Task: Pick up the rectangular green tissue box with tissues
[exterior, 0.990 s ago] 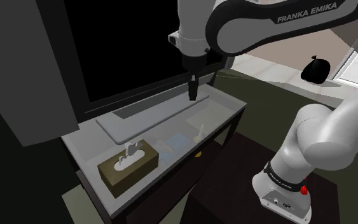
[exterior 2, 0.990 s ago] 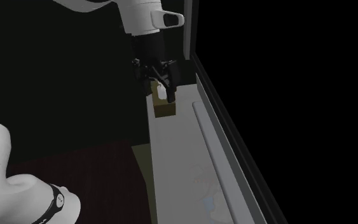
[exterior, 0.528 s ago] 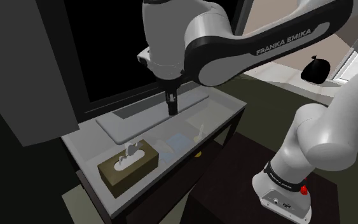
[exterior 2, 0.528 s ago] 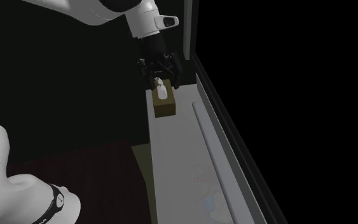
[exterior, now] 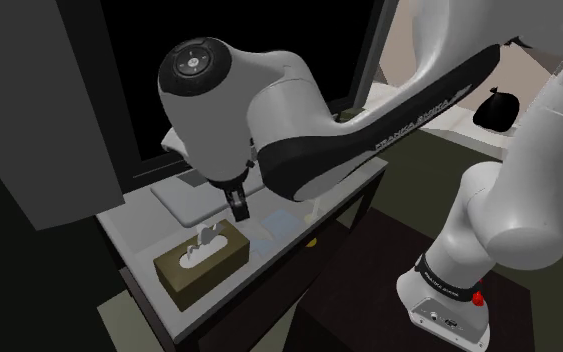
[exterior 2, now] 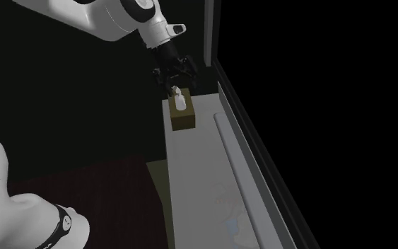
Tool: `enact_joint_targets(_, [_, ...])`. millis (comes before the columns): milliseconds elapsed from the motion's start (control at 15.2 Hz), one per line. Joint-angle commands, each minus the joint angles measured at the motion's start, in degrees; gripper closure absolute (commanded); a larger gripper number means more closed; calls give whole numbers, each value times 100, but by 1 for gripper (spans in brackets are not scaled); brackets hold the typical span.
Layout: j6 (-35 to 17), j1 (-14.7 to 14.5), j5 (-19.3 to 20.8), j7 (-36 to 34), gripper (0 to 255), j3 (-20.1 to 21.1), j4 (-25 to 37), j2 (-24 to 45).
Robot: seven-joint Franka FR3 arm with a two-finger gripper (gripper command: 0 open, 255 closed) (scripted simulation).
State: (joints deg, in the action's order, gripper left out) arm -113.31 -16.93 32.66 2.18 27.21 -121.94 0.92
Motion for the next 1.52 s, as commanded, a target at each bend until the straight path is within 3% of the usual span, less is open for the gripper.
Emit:
enact_joint_targets(0, [-7, -153, 382, -143, 0, 139, 180, 378])
enact_joint_targets(198, [15, -382, 872, -285, 0, 254, 402, 848])
enact_joint_targets(792, [-289, -432, 1203, -685, 0, 178, 257, 1216])
enact_joint_targets(858, [-284, -434, 1198, -686, 255, 182, 257, 1211])
enact_joint_targets(1452, [-289, -432, 1203, -685, 255, 178, 258, 1217])
